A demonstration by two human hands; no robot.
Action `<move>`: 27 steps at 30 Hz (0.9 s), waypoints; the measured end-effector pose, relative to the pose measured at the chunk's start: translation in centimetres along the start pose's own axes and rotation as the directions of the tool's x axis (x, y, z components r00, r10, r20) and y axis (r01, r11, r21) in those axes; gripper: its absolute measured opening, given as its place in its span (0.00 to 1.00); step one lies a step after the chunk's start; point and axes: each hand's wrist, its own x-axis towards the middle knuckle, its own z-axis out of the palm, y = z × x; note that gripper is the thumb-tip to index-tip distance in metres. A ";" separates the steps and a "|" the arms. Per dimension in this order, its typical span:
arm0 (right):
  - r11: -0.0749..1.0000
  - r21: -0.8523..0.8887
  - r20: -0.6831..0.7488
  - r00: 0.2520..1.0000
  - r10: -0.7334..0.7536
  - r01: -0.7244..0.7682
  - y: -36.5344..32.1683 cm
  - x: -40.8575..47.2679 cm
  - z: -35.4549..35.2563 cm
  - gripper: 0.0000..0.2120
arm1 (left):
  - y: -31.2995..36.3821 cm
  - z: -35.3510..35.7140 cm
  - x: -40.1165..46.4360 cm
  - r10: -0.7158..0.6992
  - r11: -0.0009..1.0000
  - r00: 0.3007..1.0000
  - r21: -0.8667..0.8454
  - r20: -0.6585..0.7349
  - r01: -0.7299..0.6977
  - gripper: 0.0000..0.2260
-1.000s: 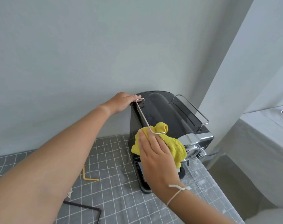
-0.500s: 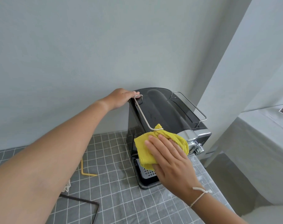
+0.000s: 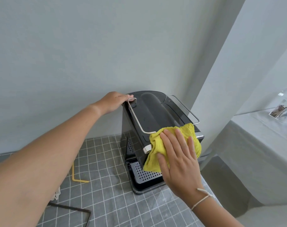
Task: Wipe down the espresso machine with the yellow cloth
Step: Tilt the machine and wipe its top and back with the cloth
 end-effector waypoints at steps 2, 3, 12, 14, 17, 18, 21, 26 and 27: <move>0.999 -0.019 0.025 0.999 0.032 -0.031 0.0 0.8 -0.7 0.26 | 0.1 0.1 -0.1 -0.009 1.000 1.000 0.008 -0.002 0.009 0.16; 0.998 -0.022 0.056 0.997 0.052 -0.051 0.0 1.4 -1.2 0.27 | 0.1 0.1 -0.1 -0.014 1.000 1.000 0.016 -0.005 0.014 0.17; 0.996 0.027 0.477 0.877 0.064 -0.088 2.1 10.4 -1.2 0.26 | -0.2 0.3 0.1 -0.032 0.999 0.999 -0.003 -0.017 0.032 0.18; 0.996 0.049 0.507 0.861 0.034 -0.068 2.1 12.4 -0.3 0.25 | -0.2 0.4 0.1 -0.031 0.999 0.999 -0.016 -0.014 0.031 0.19; 0.997 0.060 0.548 0.836 0.014 -0.056 1.8 14.8 0.5 0.24 | -0.1 0.4 0.0 -0.025 1.000 1.000 -0.017 -0.017 0.025 0.18; 0.996 0.064 0.554 0.833 0.011 -0.056 1.6 15.1 0.6 0.24 | 0.0 0.5 0.0 -0.024 1.000 1.000 -0.015 -0.018 0.024 0.17; 0.994 0.100 0.577 0.816 -0.029 -0.035 1.5 14.6 0.1 0.26 | 0.2 0.4 -0.1 -0.029 0.999 1.000 -0.016 -0.011 0.029 0.17; 0.980 0.197 0.745 0.656 -0.122 -0.042 2.8 13.3 -2.5 0.34 | 0.1 0.7 -0.2 -0.032 0.999 0.999 -0.042 -0.011 0.032 0.21; 0.984 0.177 0.761 0.638 -0.117 -0.031 2.8 13.4 -2.5 0.35 | 0.1 0.8 -0.3 -0.038 0.998 0.999 -0.045 -0.018 0.037 0.25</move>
